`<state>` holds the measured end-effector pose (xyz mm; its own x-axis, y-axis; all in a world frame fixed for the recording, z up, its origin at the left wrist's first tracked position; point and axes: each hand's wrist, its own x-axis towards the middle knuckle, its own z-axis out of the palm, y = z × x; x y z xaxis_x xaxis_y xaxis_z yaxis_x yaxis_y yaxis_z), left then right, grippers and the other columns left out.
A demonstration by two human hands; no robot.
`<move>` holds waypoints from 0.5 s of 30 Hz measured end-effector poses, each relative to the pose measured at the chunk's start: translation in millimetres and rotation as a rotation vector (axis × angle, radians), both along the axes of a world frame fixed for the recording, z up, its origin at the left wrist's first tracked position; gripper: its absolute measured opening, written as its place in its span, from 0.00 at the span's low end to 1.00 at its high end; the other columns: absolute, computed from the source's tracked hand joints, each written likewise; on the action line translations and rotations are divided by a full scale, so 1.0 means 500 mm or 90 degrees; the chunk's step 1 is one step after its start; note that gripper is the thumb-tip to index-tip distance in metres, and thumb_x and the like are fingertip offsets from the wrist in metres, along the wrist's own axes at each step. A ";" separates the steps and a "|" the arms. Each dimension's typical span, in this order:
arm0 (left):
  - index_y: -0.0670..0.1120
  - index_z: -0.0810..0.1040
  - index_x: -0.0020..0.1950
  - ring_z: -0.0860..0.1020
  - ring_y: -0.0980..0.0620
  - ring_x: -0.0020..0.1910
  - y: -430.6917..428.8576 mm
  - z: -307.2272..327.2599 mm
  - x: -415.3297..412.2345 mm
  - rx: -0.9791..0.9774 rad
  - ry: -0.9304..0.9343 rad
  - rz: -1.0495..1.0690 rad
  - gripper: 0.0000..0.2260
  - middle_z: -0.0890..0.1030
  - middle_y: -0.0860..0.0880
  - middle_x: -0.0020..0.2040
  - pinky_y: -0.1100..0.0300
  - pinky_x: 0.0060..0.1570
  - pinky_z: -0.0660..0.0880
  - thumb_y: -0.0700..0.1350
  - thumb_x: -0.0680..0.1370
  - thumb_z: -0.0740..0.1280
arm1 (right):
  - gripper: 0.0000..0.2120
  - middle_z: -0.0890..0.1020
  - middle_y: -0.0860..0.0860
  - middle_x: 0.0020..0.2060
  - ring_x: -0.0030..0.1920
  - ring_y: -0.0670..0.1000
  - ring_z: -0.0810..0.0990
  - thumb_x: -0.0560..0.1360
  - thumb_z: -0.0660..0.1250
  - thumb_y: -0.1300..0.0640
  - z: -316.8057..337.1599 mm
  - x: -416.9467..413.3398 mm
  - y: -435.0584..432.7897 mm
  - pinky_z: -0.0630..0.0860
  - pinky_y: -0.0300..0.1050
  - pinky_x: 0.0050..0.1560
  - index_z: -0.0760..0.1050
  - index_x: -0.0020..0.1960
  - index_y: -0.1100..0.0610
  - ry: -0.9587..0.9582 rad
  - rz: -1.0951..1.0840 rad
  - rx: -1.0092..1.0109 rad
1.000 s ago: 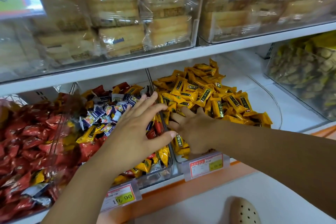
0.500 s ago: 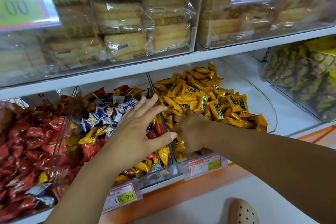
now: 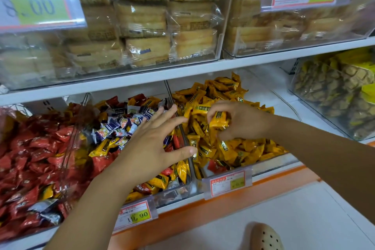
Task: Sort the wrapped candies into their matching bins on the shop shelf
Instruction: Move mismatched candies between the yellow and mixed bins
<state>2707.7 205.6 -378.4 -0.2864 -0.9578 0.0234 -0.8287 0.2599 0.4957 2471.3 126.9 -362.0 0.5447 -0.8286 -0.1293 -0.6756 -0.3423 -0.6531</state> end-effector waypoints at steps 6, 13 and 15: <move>0.73 0.56 0.69 0.36 0.70 0.72 -0.002 0.002 -0.001 0.005 -0.009 0.000 0.36 0.42 0.71 0.74 0.56 0.73 0.39 0.79 0.62 0.52 | 0.17 0.80 0.61 0.51 0.21 0.44 0.66 0.68 0.76 0.59 0.049 -0.044 -0.029 0.65 0.36 0.25 0.76 0.50 0.41 -0.075 -0.109 -0.008; 0.78 0.53 0.64 0.36 0.71 0.72 -0.001 0.001 0.001 0.011 -0.016 -0.006 0.30 0.41 0.71 0.74 0.58 0.72 0.38 0.79 0.63 0.52 | 0.28 0.72 0.45 0.67 0.63 0.48 0.72 0.61 0.77 0.38 0.038 -0.083 -0.048 0.70 0.45 0.62 0.70 0.58 0.29 0.189 -0.055 -0.043; 0.78 0.53 0.64 0.35 0.71 0.71 -0.001 0.000 0.001 0.011 -0.017 -0.004 0.30 0.40 0.71 0.74 0.58 0.71 0.38 0.79 0.63 0.52 | 0.34 0.62 0.40 0.73 0.75 0.51 0.57 0.59 0.73 0.32 0.049 -0.078 -0.042 0.56 0.54 0.73 0.66 0.63 0.27 0.304 -0.021 -0.064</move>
<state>2708.1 204.9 -378.2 -0.2933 -0.9560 -0.0016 -0.8400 0.2570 0.4779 2432.4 105.8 -337.4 0.4175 -0.8652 -0.2776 -0.9031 -0.3613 -0.2320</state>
